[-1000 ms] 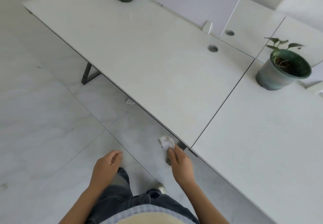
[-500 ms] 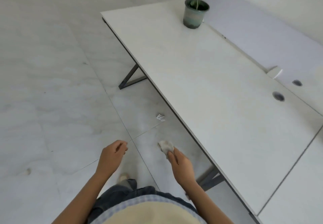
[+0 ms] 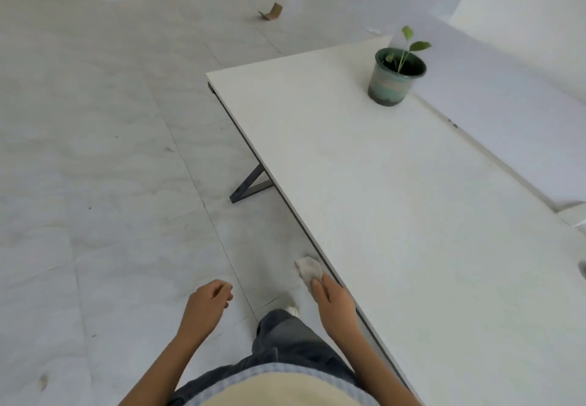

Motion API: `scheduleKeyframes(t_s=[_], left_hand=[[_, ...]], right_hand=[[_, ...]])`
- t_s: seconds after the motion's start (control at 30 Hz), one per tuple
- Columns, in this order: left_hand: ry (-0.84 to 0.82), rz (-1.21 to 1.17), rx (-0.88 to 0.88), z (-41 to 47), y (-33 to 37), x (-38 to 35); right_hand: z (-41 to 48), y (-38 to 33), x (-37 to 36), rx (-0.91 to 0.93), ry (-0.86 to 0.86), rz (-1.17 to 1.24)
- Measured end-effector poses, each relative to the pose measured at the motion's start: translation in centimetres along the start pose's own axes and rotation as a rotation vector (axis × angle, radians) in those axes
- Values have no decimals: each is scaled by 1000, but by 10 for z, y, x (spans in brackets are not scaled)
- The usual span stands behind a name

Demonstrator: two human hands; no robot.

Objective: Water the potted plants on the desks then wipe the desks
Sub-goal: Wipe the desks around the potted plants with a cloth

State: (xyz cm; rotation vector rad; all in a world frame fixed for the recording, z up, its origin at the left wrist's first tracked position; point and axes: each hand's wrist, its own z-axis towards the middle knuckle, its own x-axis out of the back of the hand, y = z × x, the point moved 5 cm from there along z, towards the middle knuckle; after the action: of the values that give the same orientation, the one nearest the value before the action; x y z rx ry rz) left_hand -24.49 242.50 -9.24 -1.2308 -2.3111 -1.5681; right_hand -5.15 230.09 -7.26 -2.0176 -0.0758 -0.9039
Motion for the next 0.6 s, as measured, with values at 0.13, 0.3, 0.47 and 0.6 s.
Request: scheduleKeyframes(t_s=[0.13,0.3,0.47,0.6], left_hand=[[85,-1,-89,64,59,21],[-4,10,-76,117,101,9],[-52,68,-82,174,136,16],[-59,52,-198,249,203,27]], right_hand=[[77,-55,30,65,25,52],[137,-81,47,64,29,104],[164,-72,49,-100,100,220],[200,-72,70,-247,353,392]])
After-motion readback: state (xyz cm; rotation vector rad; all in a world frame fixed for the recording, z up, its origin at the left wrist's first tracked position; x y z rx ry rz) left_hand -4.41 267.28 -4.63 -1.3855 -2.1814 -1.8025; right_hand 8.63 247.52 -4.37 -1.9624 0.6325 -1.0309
